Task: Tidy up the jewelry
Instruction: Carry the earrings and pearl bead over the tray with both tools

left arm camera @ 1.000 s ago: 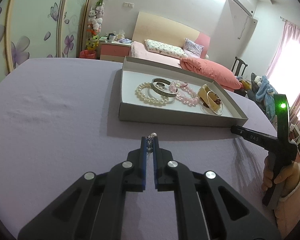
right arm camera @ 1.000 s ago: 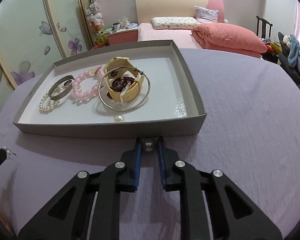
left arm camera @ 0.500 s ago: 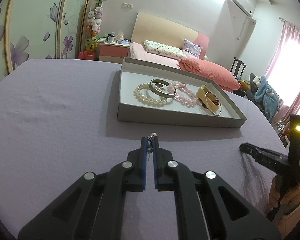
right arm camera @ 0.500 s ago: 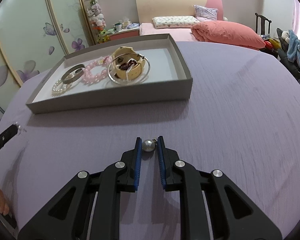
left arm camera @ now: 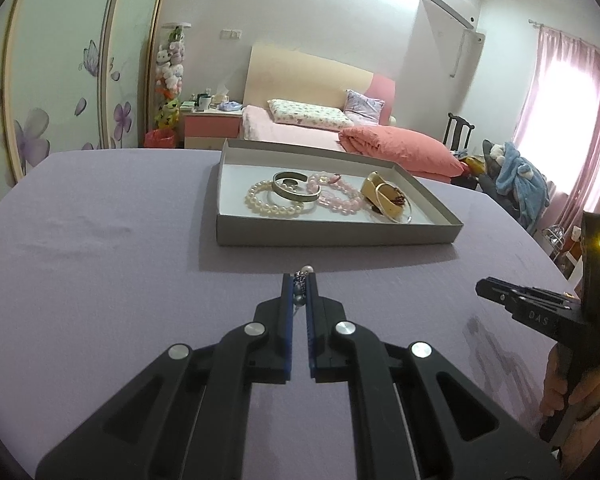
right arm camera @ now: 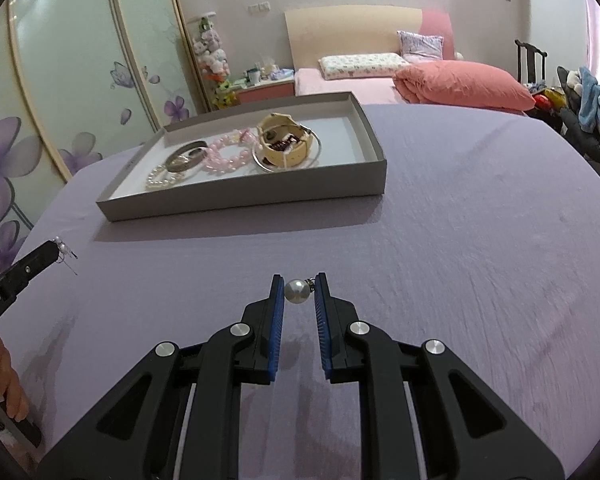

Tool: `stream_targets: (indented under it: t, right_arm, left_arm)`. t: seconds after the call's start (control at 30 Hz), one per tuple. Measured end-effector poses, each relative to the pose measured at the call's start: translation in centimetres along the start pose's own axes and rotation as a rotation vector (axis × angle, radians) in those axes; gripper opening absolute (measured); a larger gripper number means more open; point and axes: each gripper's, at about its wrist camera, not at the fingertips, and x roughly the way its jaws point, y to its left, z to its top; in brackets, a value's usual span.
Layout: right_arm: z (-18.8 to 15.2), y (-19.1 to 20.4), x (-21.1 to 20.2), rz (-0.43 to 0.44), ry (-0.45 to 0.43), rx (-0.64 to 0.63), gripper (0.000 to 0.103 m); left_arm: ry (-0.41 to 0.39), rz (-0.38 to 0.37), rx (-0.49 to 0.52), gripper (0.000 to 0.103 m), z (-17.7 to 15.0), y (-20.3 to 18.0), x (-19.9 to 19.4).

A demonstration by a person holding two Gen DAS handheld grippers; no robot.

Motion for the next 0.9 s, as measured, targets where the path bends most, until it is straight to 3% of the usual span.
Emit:
stream_targets:
  t: [0.9]
  right_arm:
    - [-1.0, 1.2, -1.6, 0.025, -0.018, -0.018, 0.016]
  left_arm:
    - [-0.011, 0.02, -0.046, 0.007, -1.6, 1.1, -2.8]
